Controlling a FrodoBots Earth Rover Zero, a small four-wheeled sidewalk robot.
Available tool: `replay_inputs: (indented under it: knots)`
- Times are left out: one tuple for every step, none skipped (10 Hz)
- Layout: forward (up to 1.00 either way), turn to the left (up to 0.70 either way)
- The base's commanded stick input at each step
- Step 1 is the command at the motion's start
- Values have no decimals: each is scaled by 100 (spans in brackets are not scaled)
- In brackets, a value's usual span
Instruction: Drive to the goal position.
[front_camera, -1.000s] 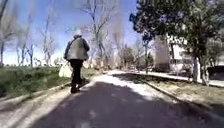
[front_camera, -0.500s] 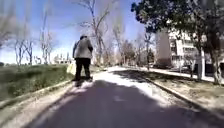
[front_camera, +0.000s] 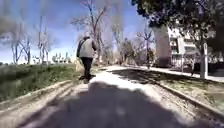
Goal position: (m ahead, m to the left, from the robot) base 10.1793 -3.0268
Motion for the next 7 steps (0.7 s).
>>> replay_inputs:
  knots:
    - [100, -8]
    - [100, 0]
    - [100, 0]
    - [100, -1]
    - [100, -7]
    - [100, -16]
    - [100, -25]
